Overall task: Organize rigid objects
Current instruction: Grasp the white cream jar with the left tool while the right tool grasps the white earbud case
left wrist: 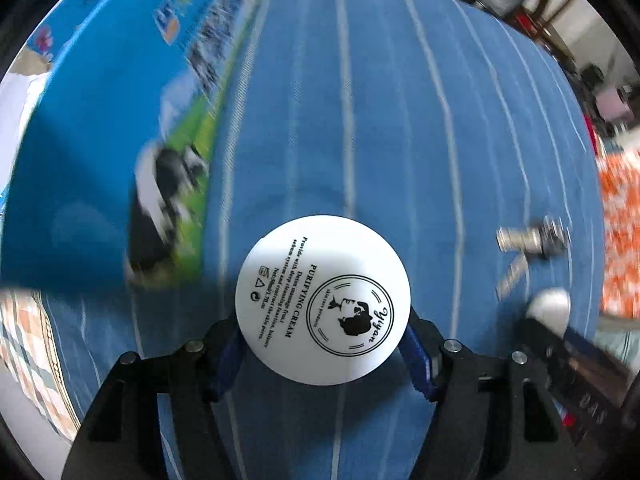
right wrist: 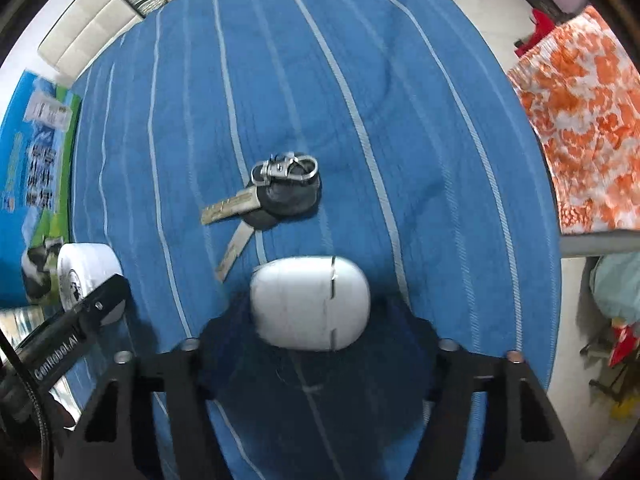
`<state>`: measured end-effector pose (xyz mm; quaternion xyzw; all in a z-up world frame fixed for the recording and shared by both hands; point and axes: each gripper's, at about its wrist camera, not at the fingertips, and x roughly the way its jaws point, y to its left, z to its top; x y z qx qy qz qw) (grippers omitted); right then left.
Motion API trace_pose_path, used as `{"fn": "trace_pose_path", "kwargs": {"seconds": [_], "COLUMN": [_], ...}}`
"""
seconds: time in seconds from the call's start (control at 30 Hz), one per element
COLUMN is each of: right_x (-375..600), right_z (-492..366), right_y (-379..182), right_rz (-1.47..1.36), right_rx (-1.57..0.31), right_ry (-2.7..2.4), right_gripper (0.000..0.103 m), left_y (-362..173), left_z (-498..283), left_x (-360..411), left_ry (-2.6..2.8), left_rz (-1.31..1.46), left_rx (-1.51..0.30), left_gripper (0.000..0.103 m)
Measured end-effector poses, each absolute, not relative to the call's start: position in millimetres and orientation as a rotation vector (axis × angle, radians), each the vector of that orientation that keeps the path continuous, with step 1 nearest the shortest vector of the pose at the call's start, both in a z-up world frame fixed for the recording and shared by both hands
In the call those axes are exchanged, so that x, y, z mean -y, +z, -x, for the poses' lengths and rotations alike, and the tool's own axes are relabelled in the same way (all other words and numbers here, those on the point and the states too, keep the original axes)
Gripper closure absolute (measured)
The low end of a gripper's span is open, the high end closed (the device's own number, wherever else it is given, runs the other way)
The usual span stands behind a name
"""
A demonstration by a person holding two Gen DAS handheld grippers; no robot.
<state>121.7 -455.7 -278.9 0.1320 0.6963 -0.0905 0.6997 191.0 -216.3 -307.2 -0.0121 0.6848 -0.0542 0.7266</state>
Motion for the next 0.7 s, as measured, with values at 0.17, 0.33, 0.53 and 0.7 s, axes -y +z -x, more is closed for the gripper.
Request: {"fn": "trace_pose_path", "kwargs": {"seconds": [0.17, 0.33, 0.53, 0.7], "right_x": [462.7, 474.9, 464.9, 448.4], "right_z": [-101.3, -95.7, -110.6, -113.6], "right_y": [-275.3, -269.2, -276.7, -275.2], "right_rz": [-0.264, -0.367, -0.380, -0.270], "right_rx": [-1.606, -1.564, -1.546, -1.545], "right_ry": [-0.153, -0.165, -0.198, -0.232], "right_gripper": [0.045, 0.036, 0.033, 0.037], "left_y": [-310.0, -313.7, -318.3, -321.4], "left_z": [-157.2, -158.9, -170.3, -172.1], "left_x": [218.6, 196.9, 216.1, 240.9], "left_ry": [-0.204, -0.201, -0.193, -0.189], "left_rz": [0.001, 0.109, 0.023, -0.065], "left_rx": [-1.573, -1.627, -1.626, -1.597], "left_gripper": [0.038, 0.036, 0.034, 0.034]}}
